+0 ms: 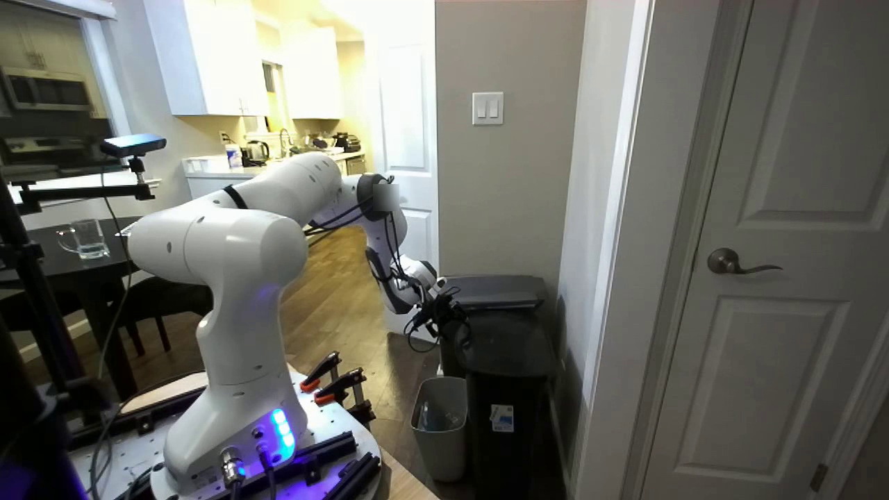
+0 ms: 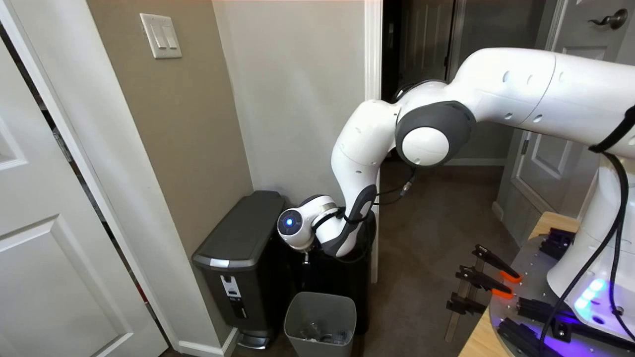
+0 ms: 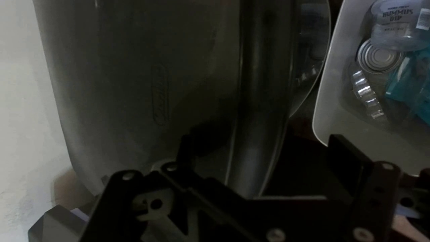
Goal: Open the bin to the right
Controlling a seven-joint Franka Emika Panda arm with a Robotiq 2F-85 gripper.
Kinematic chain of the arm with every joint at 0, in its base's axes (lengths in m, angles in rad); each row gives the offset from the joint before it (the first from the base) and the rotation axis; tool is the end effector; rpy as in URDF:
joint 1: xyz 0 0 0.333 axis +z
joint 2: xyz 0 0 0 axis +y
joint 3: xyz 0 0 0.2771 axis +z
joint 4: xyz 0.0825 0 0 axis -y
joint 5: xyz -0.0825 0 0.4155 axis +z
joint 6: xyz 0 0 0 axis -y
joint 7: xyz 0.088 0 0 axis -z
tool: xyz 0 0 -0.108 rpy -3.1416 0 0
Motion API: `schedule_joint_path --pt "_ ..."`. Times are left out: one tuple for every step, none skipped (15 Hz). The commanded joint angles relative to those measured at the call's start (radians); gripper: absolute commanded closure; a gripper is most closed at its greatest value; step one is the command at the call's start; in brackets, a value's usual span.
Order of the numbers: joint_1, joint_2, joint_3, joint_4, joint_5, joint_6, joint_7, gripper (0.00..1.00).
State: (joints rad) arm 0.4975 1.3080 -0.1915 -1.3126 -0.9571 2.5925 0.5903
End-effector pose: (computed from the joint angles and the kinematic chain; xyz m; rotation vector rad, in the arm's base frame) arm 0.6122 0.2209 -0.1007 2.3591 0.8775 0.3089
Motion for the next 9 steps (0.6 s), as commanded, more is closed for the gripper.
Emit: schedule_joint_path --pt "0.028 0.027 -0.053 0.047 -0.048 -0.021 -0.020 0.00" --pt "0.033 0.029 -0.064 0.054 -0.057 -0.029 -0.024 0.00" --pt "0.040 0.026 -0.076 0.056 -0.069 -0.037 -0.026 0.00" --pt "0.047 0.021 -0.089 0.055 -0.078 -0.045 -0.025 0.00" --pt "0.056 0.013 -0.103 0.050 -0.086 -0.057 -0.024 0.00" --pt "0.064 0.008 -0.113 0.047 -0.092 -0.069 -0.024 0.00" --pt "0.072 0.000 -0.125 0.040 -0.100 -0.084 -0.021 0.00" --pt "0.080 -0.005 -0.135 0.034 -0.105 -0.096 -0.020 0.00" --pt "0.089 -0.013 -0.147 0.026 -0.106 -0.112 -0.019 0.00"
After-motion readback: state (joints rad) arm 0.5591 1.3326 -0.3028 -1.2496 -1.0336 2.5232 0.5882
